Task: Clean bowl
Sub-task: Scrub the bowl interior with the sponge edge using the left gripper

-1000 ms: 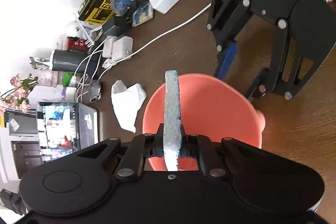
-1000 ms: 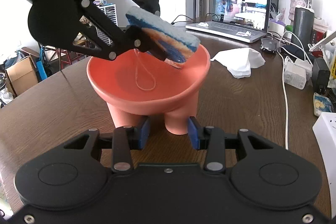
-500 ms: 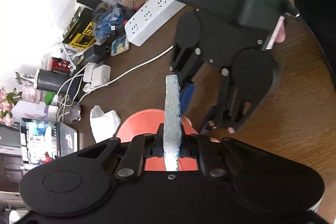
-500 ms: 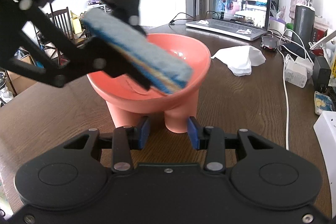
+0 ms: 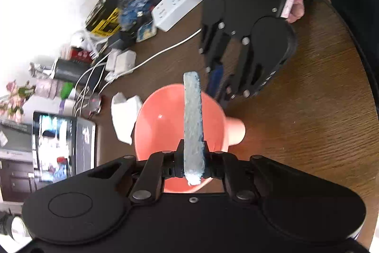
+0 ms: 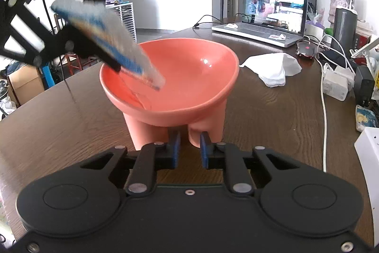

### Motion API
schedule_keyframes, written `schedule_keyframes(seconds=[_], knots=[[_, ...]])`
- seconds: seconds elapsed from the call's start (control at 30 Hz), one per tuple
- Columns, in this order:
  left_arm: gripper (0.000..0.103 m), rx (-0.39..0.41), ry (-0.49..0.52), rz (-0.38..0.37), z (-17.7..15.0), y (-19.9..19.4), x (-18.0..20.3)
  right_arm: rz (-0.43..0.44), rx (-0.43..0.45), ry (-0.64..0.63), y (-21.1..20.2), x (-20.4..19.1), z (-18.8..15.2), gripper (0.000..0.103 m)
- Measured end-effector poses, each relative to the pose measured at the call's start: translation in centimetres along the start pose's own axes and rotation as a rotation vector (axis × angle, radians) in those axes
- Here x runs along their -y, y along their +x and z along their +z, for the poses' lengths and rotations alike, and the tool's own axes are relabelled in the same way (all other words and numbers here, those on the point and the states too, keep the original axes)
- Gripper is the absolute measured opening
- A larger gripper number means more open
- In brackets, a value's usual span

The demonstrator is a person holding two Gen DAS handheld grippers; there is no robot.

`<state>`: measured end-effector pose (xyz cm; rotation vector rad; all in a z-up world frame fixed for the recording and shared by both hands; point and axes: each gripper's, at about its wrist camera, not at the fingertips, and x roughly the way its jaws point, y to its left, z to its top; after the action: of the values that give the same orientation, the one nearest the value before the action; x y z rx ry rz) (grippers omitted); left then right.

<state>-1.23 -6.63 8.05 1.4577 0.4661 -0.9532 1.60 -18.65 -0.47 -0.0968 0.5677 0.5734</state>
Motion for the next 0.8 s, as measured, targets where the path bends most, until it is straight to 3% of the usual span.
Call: schedule_keyframes(seconds=[0.1, 0.17, 0.3, 0.47, 0.73, 0.77, 0.8], knots=[[0.01, -0.001, -0.005, 0.008, -0.3, -0.3, -0.2, 0.013, -0.015, -0.015, 0.0, -0.3, -0.1, 0.02], [0.01, -0.001, 0.004, 0.006, -0.3, -0.2, -0.2, 0.022, -0.025, -0.021, -0.1, -0.5, -0.2, 0.029], [0.011, 0.001, 0.02, -0.002, -0.2, 0.2, 0.1, 0.052, -0.019, -0.018, -0.7, -0.6, -0.5, 0.066], [0.011, 0.007, 0.031, -0.011, -0.2, 0.8, 0.3, 0.103, -0.029, -0.023, -0.8, -1.4, -0.5, 0.067], [0.01, 0.018, 0.028, 0.004, -0.2, 0.9, 0.0, 0.056, -0.072, -0.038, 3.5, -3.8, 1.8, 0.066], [0.01, 0.022, 0.026, 0.002, -0.2, 1.0, -0.1, 0.045, -0.075, -0.034, 3.9, -3.9, 2.0, 0.063], [0.01, 0.025, 0.025, 0.0, -0.2, 1.1, -0.1, 0.026, -0.075, -0.03, 4.3, -3.9, 2.2, 0.051]])
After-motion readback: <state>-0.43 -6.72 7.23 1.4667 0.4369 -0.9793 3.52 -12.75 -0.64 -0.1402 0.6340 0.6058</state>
